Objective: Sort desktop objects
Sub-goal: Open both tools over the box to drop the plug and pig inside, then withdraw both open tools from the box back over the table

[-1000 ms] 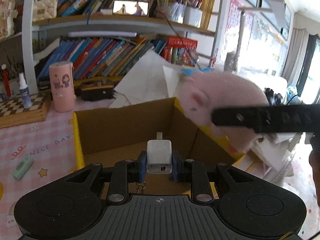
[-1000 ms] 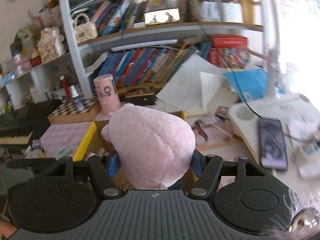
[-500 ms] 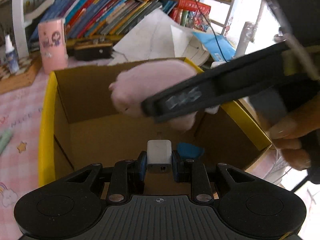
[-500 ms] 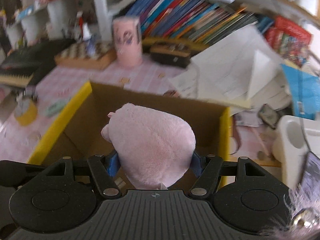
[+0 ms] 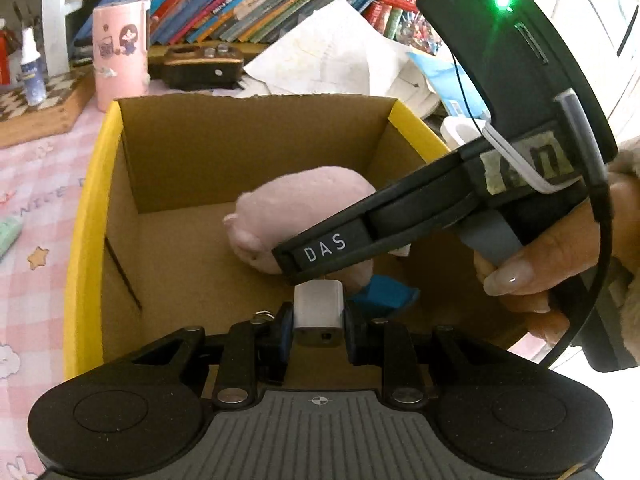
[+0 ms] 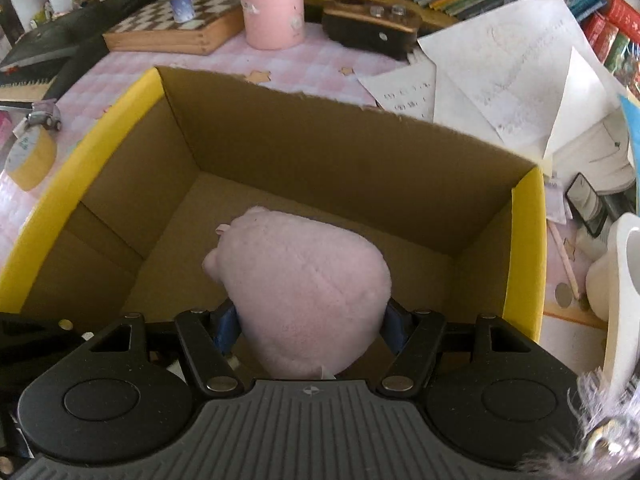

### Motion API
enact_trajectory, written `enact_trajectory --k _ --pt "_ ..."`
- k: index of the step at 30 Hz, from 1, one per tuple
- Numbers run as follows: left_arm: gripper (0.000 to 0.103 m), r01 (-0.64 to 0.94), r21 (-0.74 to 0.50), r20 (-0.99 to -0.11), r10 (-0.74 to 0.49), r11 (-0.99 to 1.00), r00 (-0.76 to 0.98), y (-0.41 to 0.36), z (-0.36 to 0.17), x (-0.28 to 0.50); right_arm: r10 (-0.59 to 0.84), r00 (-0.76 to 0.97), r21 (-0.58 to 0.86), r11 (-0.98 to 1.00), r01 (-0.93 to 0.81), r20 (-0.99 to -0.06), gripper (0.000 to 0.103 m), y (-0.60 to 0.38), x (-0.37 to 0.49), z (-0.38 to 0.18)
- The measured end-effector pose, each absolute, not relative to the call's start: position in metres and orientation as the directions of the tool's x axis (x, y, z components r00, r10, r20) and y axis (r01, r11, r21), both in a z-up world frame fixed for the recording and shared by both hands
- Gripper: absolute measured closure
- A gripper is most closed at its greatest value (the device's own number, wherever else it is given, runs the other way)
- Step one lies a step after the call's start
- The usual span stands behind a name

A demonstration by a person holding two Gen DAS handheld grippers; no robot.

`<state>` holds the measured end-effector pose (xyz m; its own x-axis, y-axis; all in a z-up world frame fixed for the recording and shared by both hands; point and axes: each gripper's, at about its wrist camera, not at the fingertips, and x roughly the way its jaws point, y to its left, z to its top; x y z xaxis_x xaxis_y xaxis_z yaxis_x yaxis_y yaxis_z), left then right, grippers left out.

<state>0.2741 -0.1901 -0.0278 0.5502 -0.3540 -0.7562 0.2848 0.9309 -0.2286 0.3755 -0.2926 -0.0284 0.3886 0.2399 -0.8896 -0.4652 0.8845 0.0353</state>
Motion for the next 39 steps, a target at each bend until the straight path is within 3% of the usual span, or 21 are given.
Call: enact_trajectory --k 4,6,7,8,9,20,28,34,39 --pt "0.076 0.279 -0.204 -0.744 -0.334 0.938 0.579 -0.194 -0.024 0.268 0.266 0.406 0.053 0.883 -0.466 -0.874 0.031 -0.294 0.372 -0.023" --pt "0.063 0.282 -0.182 -0.73 -0.322 0.942 0.603 -0.196 -0.019 0.263 0.282 0.429 0.063 0.887 -0.457 -0.858 0.028 -0.295 0.369 -0.018" --pt "0.051 0.281 -0.166 -0.723 -0.31 0.945 0.618 -0.197 -0.016 0.261 0.286 0.439 0.064 0.889 -0.454 -0.852 0.026 -0.296 0.366 -0.014" --pt "0.048 0.28 -0.147 -0.71 -0.299 0.949 0.637 -0.198 -0.012 0.257 0.294 0.454 0.065 0.888 -0.455 -0.841 0.024 -0.296 0.362 -0.009" --pt "0.047 0.282 -0.138 -0.701 -0.295 0.949 0.649 -0.197 -0.009 0.253 0.3 0.475 0.061 0.888 -0.456 -0.827 0.019 -0.297 0.358 -0.004" --pt "0.035 0.193 -0.079 -0.572 -0.203 0.978 0.795 -0.16 0.04 0.212 0.29 0.753 0.019 0.938 -0.347 -0.59 0.013 -0.325 0.292 0.059" --pt "0.032 0.058 -0.1 -0.501 -0.101 0.993 0.859 -0.117 0.057 0.186 0.18 0.854 0.004 0.979 -0.204 -0.488 0.012 -0.337 0.242 0.065" --pt "0.032 0.011 -0.125 -0.511 -0.073 0.992 0.857 -0.088 0.049 0.168 0.103 0.891 -0.063 0.987 -0.145 -0.442 0.011 -0.329 0.198 0.053" --pt "0.032 -0.019 -0.093 -0.511 -0.031 0.995 0.859 -0.073 0.041 0.149 0.042 0.898 -0.009 0.999 -0.051 -0.437 0.011 -0.324 0.168 0.043"
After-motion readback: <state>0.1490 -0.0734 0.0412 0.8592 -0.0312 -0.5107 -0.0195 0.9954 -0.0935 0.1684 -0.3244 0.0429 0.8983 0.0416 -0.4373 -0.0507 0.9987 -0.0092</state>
